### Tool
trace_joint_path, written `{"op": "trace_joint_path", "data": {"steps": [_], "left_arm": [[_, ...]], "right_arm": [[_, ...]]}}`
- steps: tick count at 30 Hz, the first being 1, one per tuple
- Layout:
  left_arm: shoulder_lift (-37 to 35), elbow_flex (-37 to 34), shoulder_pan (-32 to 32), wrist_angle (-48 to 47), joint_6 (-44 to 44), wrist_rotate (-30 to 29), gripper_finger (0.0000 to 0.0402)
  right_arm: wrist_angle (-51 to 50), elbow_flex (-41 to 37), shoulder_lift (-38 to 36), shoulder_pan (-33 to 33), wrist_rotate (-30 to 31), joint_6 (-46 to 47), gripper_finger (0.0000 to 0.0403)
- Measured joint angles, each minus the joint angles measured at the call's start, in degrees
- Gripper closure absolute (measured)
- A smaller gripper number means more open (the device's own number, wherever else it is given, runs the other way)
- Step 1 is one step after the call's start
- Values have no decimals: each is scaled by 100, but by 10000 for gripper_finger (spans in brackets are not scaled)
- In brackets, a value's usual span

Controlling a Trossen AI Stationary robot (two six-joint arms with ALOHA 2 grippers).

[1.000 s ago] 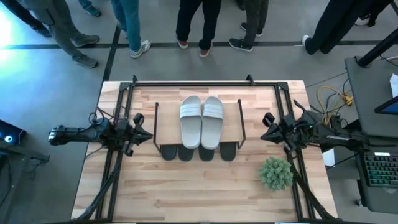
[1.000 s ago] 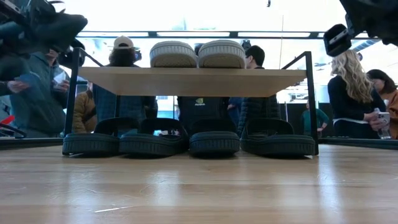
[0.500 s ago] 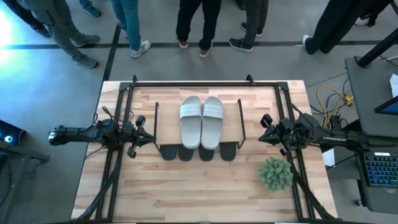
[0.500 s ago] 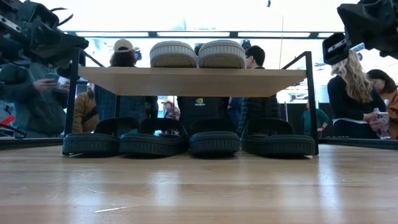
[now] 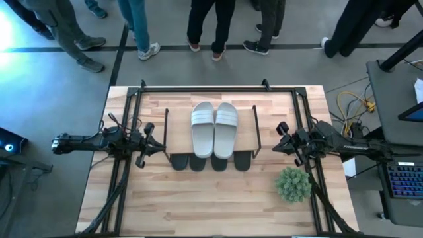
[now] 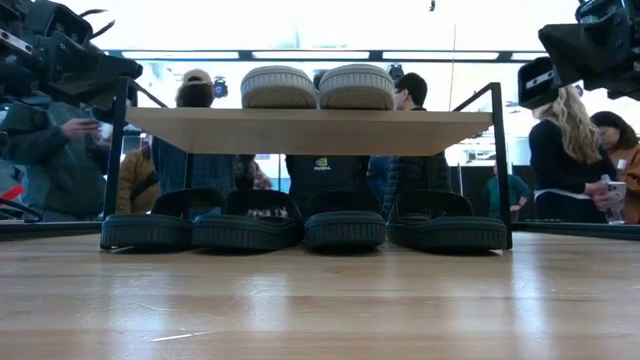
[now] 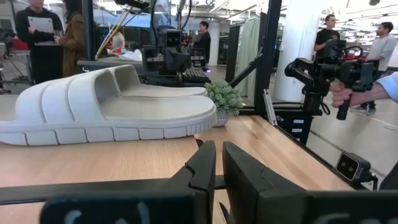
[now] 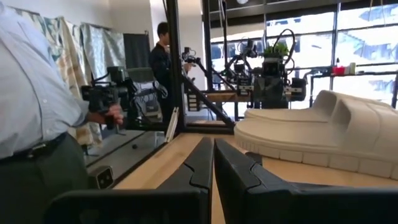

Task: Pick and place slides into the shelf
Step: Return to Home Position

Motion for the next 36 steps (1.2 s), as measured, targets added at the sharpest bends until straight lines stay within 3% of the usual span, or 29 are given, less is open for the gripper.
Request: {"op": "trace_joint_path", "data": {"steps": [8,20,36], "left_arm": [[29,-4,0,26,-16,7,384],[81,-7,0,60,-14,2,384],[92,-7,0,74,-14,-15,384]], "right_arm": [[-8,0,0,-2,45,-23,394],[-18,0,4,-2,44,1157,394],[-16,0,4,-2,42,1132,394]]}}
